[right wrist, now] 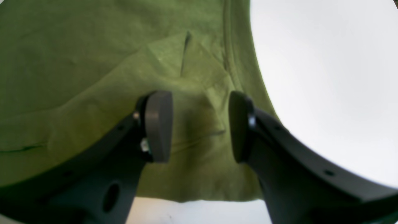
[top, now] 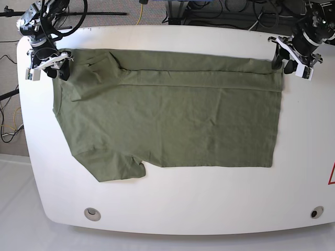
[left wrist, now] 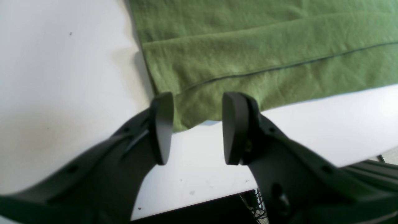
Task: Fold the T-shirt properly
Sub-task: 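Lower both open grippers onto the folded edge of the green shirt, then close both grippers on the folded edge fabric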
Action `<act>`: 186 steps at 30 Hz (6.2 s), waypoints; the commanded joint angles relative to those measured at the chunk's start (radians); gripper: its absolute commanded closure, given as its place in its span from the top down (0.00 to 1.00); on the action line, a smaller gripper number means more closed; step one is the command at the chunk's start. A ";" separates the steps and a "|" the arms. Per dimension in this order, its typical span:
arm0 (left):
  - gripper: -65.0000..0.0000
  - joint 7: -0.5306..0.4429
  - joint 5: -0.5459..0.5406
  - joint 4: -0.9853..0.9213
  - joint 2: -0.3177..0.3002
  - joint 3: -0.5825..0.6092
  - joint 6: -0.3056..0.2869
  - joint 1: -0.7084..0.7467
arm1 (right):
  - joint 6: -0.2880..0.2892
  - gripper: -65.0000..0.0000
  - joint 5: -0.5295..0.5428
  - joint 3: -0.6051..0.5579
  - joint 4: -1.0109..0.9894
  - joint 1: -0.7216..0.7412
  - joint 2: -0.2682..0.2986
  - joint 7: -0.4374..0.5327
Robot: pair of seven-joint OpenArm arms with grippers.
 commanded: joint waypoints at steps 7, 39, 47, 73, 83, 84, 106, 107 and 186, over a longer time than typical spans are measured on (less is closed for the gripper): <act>0.37 -0.024 -0.013 0.019 -0.013 0.007 -0.001 -0.012 | 0.007 0.43 0.014 -0.016 0.013 0.007 0.026 0.020; 0.38 -0.024 -0.021 -0.008 0.012 0.016 0.018 -0.055 | 0.007 0.43 0.025 -0.031 0.009 0.014 0.009 0.016; 0.37 -0.032 -0.023 -0.015 0.009 0.017 0.013 -0.049 | 0.007 0.43 0.030 -0.039 0.004 0.005 0.005 0.016; 0.35 -0.064 -0.022 -0.021 0.014 0.019 0.014 -0.047 | 0.007 0.42 0.021 -0.035 0.010 0.004 0.001 0.014; 0.38 -0.056 -0.023 -0.010 0.019 0.010 0.022 -0.049 | 0.007 0.43 0.014 -0.032 0.020 0.004 0.000 0.014; 0.38 -0.055 -0.023 -0.009 0.020 0.010 0.022 -0.049 | 0.007 0.43 0.014 -0.032 0.020 0.004 0.000 0.014; 0.00 -0.007 0.009 -0.028 0.028 0.001 0.021 -0.053 | 0.001 0.00 -0.014 -0.040 0.019 0.022 0.000 0.029; 0.00 -0.008 0.017 -0.027 0.028 0.001 0.021 -0.054 | -0.003 0.00 -0.018 -0.039 0.013 0.027 0.001 0.029; 0.00 0.026 -0.015 -0.029 0.046 0.009 0.034 -0.004 | 0.007 0.00 -0.066 -0.042 0.009 0.051 0.004 0.003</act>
